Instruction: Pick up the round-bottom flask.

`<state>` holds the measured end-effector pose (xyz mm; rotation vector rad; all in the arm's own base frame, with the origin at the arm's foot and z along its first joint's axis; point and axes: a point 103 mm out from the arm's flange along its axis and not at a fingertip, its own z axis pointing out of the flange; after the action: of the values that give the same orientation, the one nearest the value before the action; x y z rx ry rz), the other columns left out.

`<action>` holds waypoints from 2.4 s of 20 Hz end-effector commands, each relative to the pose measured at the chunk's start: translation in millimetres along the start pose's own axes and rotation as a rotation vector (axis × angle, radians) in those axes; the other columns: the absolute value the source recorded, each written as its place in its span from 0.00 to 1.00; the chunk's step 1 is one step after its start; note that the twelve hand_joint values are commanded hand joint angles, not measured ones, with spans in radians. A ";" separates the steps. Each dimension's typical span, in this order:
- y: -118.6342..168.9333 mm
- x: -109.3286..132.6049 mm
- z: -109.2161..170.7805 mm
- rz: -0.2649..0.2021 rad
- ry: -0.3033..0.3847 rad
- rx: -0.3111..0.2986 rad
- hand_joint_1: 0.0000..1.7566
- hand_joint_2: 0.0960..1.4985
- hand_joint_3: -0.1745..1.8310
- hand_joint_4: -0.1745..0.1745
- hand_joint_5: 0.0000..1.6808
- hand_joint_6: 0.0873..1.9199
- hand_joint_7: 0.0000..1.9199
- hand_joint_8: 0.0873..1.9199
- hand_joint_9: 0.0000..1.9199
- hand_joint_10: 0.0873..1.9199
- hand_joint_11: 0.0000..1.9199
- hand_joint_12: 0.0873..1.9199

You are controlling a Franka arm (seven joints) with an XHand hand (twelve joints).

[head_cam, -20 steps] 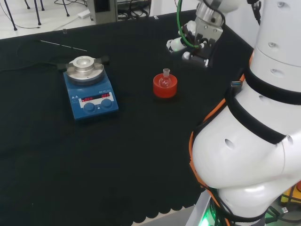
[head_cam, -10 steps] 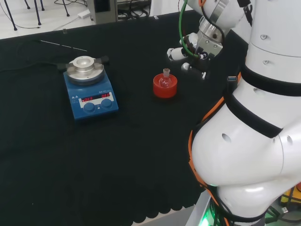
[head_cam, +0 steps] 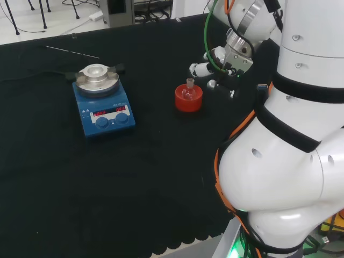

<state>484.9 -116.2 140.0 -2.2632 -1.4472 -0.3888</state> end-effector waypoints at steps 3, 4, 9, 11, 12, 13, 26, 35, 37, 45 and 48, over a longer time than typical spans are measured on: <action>6.7 -3.7 17.8 -0.034 0.025 0.001 0.40 0.41 0.38 0.44 0.30 0.00 0.07 0.26 0.14 0.30 0.00 0.56; 7.3 -4.0 20.3 -0.035 0.023 0.002 0.40 0.41 0.38 0.44 0.30 0.00 0.07 0.26 0.14 0.30 0.00 0.56; 11.4 -5.3 32.6 -0.035 0.011 0.008 0.42 0.40 0.38 0.46 0.31 0.00 0.06 0.26 0.14 0.30 0.00 0.55; 13.4 -5.7 36.6 -0.035 0.010 0.009 0.42 0.40 0.38 0.46 0.31 0.00 0.06 0.26 0.14 0.30 0.00 0.55; 14.3 -5.8 38.1 -0.036 0.007 0.009 0.42 0.40 0.38 0.46 0.31 0.00 0.06 0.26 0.14 0.30 0.00 0.55; 15.0 -5.6 39.5 -0.037 0.004 0.007 0.42 0.40 0.38 0.46 0.31 0.00 0.06 0.26 0.14 0.30 0.00 0.55; 18.4 -12.4 45.8 -0.035 -0.003 -0.005 0.44 0.40 0.38 0.47 0.33 0.00 0.07 0.26 0.15 0.30 0.00 0.56; 18.0 -13.9 54.7 -0.039 -0.011 0.006 0.45 0.40 0.38 0.48 0.34 0.00 0.08 0.26 0.15 0.30 0.00 0.57; 18.2 -14.5 55.2 -0.038 -0.005 0.010 0.45 0.40 0.38 0.48 0.34 0.00 0.08 0.26 0.15 0.30 0.00 0.57; 18.1 -13.7 59.1 -0.043 -0.014 0.010 0.46 0.40 0.38 0.47 0.35 0.00 0.08 0.26 0.16 0.29 0.00 0.57; 18.1 -13.2 60.2 -0.043 -0.015 0.011 0.46 0.40 0.38 0.47 0.36 0.00 0.08 0.25 0.16 0.29 0.00 0.57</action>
<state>496.2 -104.5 78.7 -2.2339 -1.5028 -0.3783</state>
